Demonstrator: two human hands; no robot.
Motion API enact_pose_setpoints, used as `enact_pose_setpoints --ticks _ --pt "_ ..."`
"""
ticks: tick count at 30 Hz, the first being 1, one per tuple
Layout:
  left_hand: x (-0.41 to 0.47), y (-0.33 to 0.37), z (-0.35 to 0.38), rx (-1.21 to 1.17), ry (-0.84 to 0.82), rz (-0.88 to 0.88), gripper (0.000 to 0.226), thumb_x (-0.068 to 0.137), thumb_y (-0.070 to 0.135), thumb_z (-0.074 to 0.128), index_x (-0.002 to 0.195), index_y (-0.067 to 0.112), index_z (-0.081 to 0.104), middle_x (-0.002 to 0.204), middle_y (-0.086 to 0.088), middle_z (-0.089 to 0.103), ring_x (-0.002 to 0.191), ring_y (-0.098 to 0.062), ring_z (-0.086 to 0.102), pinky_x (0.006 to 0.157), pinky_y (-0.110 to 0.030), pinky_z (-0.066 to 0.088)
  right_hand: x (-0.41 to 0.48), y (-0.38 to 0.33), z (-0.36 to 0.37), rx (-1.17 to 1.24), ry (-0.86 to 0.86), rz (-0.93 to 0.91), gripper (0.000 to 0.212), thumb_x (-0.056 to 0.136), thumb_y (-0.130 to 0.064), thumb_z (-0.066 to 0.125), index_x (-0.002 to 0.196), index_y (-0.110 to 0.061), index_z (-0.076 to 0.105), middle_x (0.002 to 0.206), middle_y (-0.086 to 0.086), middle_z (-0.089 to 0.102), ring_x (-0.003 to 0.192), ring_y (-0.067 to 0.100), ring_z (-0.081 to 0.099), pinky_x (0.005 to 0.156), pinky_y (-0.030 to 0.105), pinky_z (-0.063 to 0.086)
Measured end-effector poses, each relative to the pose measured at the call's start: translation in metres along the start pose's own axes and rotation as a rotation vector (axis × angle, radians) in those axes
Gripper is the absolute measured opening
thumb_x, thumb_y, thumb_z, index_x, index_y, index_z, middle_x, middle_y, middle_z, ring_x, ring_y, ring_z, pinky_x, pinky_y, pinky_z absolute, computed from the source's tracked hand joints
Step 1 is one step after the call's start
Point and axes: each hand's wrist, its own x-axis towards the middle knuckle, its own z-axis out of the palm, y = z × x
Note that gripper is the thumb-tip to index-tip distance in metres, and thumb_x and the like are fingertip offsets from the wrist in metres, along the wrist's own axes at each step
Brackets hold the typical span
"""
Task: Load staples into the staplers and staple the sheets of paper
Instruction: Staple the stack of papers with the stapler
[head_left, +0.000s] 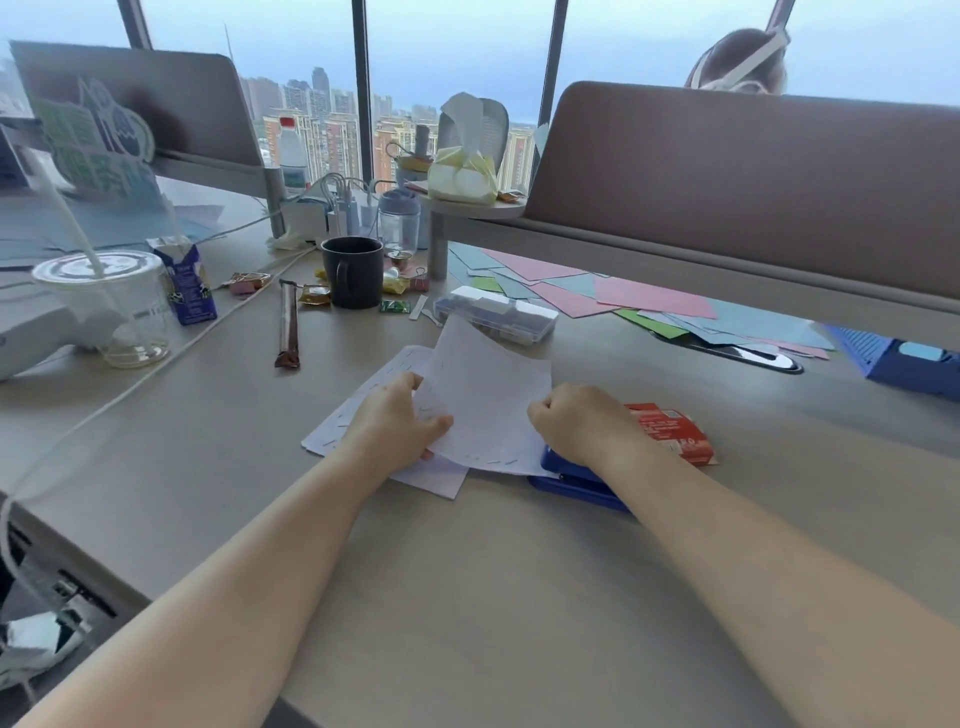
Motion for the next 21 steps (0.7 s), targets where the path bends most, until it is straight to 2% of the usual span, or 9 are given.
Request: enact_pose_setpoints --ticks 2,6,9,12,14,17,19,21 --pt "-0.001 -0.001 0.000 0.009 0.002 0.019 0.041 0.086 0.027 0.060 0.123 0.016 0.045 0.119 -0.006 0.060 0.052 -0.010 0.063 0.047 -0.025 0.045 -0.001 0.000 -0.001 0.064 0.043 0.031 0.032 0.089 -0.025 0.038 0.059 -0.013 0.042 0.060 0.004 0.041 0.059 0.021 0.043 0.056 0.032 0.036" --pt "-0.002 -0.003 0.001 -0.043 0.001 0.024 0.043 0.087 0.025 0.059 0.126 0.014 0.043 0.118 -0.006 0.062 0.054 -0.011 0.066 0.055 -0.027 0.051 0.001 0.004 -0.010 0.215 0.092 -0.026 0.045 0.090 -0.026 0.039 0.047 -0.014 0.031 0.050 0.006 0.033 0.050 0.020 0.032 0.052 0.030 0.026" --pt "-0.001 -0.005 -0.001 -0.097 0.008 0.017 0.045 0.087 0.024 0.059 0.127 0.013 0.042 0.118 -0.008 0.063 0.052 -0.010 0.065 0.054 -0.025 0.049 0.005 0.006 -0.014 0.251 0.094 -0.037 0.049 0.092 -0.029 0.040 0.046 -0.015 0.031 0.052 0.007 0.037 0.052 0.022 0.036 0.057 0.031 0.033" --pt "-0.001 -0.010 -0.004 -0.169 0.035 0.035 0.037 0.088 0.021 0.059 0.120 0.012 0.043 0.105 -0.005 0.064 0.044 -0.005 0.062 0.058 -0.031 0.050 0.006 0.005 -0.013 0.257 0.092 -0.055 0.050 0.093 -0.035 0.041 0.048 -0.013 0.037 0.068 0.020 0.055 0.069 0.034 0.054 0.070 0.036 0.043" --pt "-0.001 -0.013 -0.008 -0.223 0.056 0.042 0.032 0.088 0.018 0.059 0.115 0.013 0.043 0.098 -0.003 0.060 0.049 -0.009 0.063 0.068 -0.038 0.055 0.004 0.005 -0.015 0.299 0.115 -0.092 0.046 0.094 -0.036 0.040 0.059 -0.007 0.050 0.078 0.024 0.062 0.074 0.032 0.056 0.073 0.036 0.044" --pt "0.003 -0.021 -0.015 -0.305 0.123 0.076 0.025 0.088 0.015 0.058 0.105 0.017 0.040 0.098 -0.006 0.060 0.053 -0.011 0.063 0.077 -0.048 0.057 -0.003 0.004 -0.020 0.398 0.184 -0.232 0.027 0.094 -0.023 0.044 0.089 -0.005 0.063 0.076 0.007 0.062 0.072 0.021 0.055 0.067 0.027 0.043" --pt "0.004 -0.024 -0.019 -0.357 0.182 0.071 0.023 0.088 0.013 0.058 0.102 0.016 0.040 0.099 -0.007 0.060 0.052 -0.007 0.062 0.073 -0.045 0.058 -0.010 0.005 -0.023 0.390 0.219 -0.363 0.018 0.092 -0.011 0.048 0.099 -0.011 0.064 0.087 0.002 0.065 0.079 0.015 0.057 0.069 0.015 0.043" --pt "0.003 -0.022 -0.021 -0.389 0.215 0.057 0.022 0.089 0.014 0.057 0.102 0.015 0.040 0.099 -0.006 0.059 0.056 -0.012 0.060 0.060 -0.032 0.056 -0.014 0.007 -0.024 0.301 0.219 -0.481 0.024 0.088 -0.004 0.053 0.104 -0.017 0.066 0.102 -0.003 0.064 0.091 0.008 0.055 0.075 0.008 0.041"
